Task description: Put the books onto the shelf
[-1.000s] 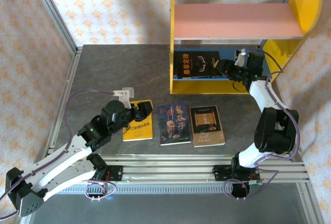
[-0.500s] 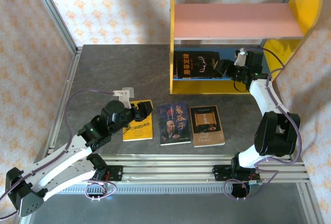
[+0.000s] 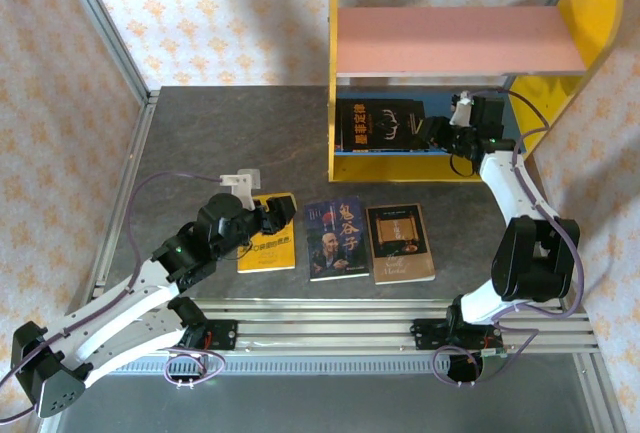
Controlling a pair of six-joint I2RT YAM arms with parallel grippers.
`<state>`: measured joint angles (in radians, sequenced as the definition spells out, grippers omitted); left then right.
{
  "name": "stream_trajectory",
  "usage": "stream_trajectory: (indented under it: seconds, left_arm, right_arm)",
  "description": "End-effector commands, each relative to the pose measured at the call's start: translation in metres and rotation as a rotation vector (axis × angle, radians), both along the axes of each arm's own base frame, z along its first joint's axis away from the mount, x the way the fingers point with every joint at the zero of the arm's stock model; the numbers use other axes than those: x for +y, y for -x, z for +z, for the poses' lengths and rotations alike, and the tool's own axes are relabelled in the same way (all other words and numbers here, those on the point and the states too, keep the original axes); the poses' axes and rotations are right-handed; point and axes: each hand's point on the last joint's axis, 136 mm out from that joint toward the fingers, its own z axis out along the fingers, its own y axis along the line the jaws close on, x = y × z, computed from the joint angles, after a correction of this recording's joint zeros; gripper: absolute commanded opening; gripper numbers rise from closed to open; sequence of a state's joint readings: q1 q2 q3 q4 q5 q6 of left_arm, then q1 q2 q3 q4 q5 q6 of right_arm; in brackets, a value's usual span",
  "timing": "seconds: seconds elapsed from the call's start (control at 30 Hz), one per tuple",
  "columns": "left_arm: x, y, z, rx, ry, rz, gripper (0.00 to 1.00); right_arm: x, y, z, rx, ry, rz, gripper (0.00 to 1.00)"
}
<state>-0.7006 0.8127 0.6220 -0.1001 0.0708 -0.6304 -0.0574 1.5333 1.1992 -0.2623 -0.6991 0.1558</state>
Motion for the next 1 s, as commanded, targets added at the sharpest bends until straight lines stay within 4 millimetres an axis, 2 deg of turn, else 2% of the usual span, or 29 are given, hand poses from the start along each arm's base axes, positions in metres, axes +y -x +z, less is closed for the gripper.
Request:
stream_trajectory:
  seconds: [0.0,0.6,0.97]
  left_arm:
    - [-0.006,-0.002,0.018,-0.028,0.035,-0.014,0.64]
    - [-0.006,-0.002,0.016,-0.020,0.024,-0.017,0.64]
    - [-0.007,-0.002,0.014,-0.017,0.021,-0.018,0.64]
  right_arm:
    - [-0.002,-0.011,0.009,-0.027,0.011,-0.014,0.30]
    - [0.001,-0.020,0.000,-0.016,-0.030,-0.050,0.14]
    - [0.003,-0.019,-0.005,0.001,-0.054,-0.081,0.12]
